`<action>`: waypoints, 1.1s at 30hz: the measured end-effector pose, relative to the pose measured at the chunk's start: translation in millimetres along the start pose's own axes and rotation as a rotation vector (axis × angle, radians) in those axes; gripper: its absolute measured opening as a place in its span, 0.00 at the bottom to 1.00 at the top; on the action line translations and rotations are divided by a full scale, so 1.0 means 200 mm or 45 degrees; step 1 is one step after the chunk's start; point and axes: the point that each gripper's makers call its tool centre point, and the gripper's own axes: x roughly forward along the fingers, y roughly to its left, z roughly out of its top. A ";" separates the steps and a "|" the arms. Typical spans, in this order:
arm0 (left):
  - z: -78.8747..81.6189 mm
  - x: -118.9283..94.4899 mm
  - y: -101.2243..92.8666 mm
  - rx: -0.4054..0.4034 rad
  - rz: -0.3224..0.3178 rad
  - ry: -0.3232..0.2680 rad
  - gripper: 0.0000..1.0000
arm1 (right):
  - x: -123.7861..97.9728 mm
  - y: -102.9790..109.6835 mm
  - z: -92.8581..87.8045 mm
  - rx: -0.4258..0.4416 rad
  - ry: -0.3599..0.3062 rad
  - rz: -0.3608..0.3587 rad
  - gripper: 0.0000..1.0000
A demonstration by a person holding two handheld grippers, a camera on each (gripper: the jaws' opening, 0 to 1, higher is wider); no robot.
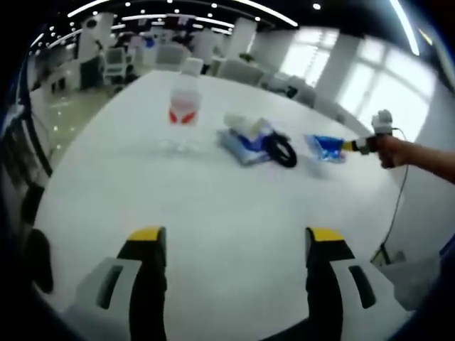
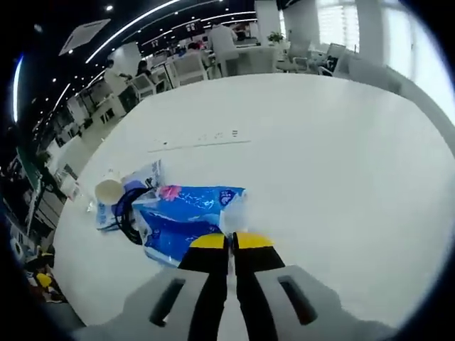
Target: Arrange the tabletop items into an orderly group along one side of the table until the central work area is clear of visible clutter.
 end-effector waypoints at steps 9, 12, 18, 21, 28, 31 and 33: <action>-0.02 0.00 0.00 0.005 0.004 0.019 0.77 | 0.04 -0.09 0.04 -0.013 0.006 -0.022 0.01; -0.03 0.01 0.01 0.006 0.008 0.024 0.77 | 0.06 -0.12 0.05 -0.007 0.010 -0.026 0.01; -0.04 0.01 0.01 0.014 0.010 0.040 0.77 | 0.09 -0.13 0.05 -0.011 0.014 -0.023 0.01; -0.05 0.02 0.00 0.021 0.010 0.053 0.77 | 0.16 -0.15 0.06 -0.016 0.028 -0.018 0.01; -0.07 0.02 0.01 0.025 0.015 0.066 0.77 | 0.21 -0.15 0.02 -0.054 0.067 0.009 0.01; -0.07 0.02 0.01 0.019 0.013 0.070 0.77 | 0.22 -0.18 0.00 -0.073 0.093 -0.011 0.02; -0.07 0.02 0.01 0.023 0.015 0.073 0.77 | 0.22 -0.20 0.00 -0.052 0.099 -0.014 0.02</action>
